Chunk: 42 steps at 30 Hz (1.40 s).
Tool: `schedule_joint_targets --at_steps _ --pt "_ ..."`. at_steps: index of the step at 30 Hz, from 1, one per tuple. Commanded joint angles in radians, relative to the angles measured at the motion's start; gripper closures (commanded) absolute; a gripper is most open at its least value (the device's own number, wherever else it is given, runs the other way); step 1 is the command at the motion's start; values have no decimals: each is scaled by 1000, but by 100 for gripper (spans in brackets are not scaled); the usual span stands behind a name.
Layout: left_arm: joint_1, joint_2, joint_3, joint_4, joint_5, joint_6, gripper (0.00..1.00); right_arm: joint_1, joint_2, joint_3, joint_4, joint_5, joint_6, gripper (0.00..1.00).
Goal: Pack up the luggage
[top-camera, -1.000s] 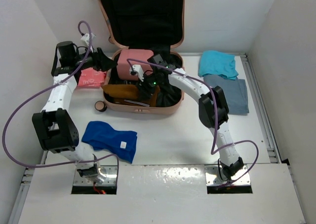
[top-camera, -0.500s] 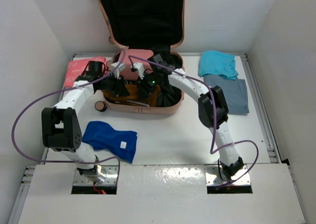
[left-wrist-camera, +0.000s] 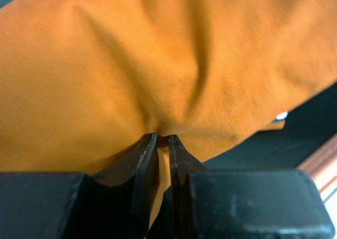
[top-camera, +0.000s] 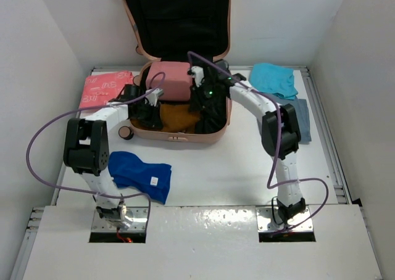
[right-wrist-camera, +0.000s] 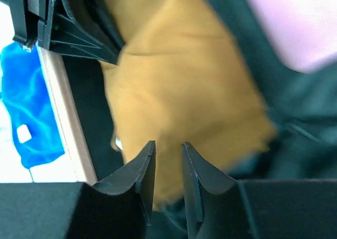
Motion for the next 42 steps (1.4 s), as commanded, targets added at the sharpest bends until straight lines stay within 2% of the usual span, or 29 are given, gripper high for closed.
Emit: schedule_joint_targets --at_steps 1,4,8,9,11,13,17,18,19,21,23,25,26,28,31,32,35,38,42 --pt "28 81 -12 106 -214 -49 77 -19 -50 33 -57 -10 -32 75" --pt "28 130 1 163 -214 -86 76 -23 9 64 -111 -13 -49 69" --pt "28 179 43 239 -214 -140 67 -14 50 58 -92 -8 -98 68" --pt "28 200 74 249 -214 -152 62 -5 64 67 -110 -5 -112 68" --pt "28 219 109 258 -214 -152 60 -3 67 66 -119 4 -167 68" --pt "38 219 139 258 -214 -137 52 -2 46 34 -116 9 -181 66" --pt "48 117 117 295 -70 -53 38 -8 -28 -66 -81 25 -221 62" --pt "57 51 117 295 -32 -34 35 -5 -49 -78 -75 28 -233 61" --pt "57 15 117 281 10 -14 27 -3 -66 -98 -70 36 -238 61" --pt "87 -96 139 214 108 73 18 -2 -80 -103 -79 54 -247 59" --pt "98 -173 139 93 183 235 13 -3 -85 -97 -111 61 -251 58" --pt "98 -285 139 -21 196 373 7 -8 -100 -102 -122 71 -245 58" --pt "98 -319 139 -146 205 521 5 -11 -106 -105 -121 76 -242 57" --pt "98 -411 98 -327 196 736 2 -6 -129 -115 -108 94 -227 54" --pt "108 -477 41 -508 159 961 1 -17 -158 -115 -96 107 -190 46" --pt "108 -503 -4 -621 145 1101 1 -23 -166 -115 -96 102 -172 41" --pt "117 -534 -109 -757 122 1286 1 -48 -203 -120 -95 108 -130 38" --pt "108 -557 -232 -757 85 1336 1 -72 -232 -132 -96 114 -81 34" --pt "25 -606 -418 -529 -13 1297 1 -112 -261 -137 -111 137 -2 34"
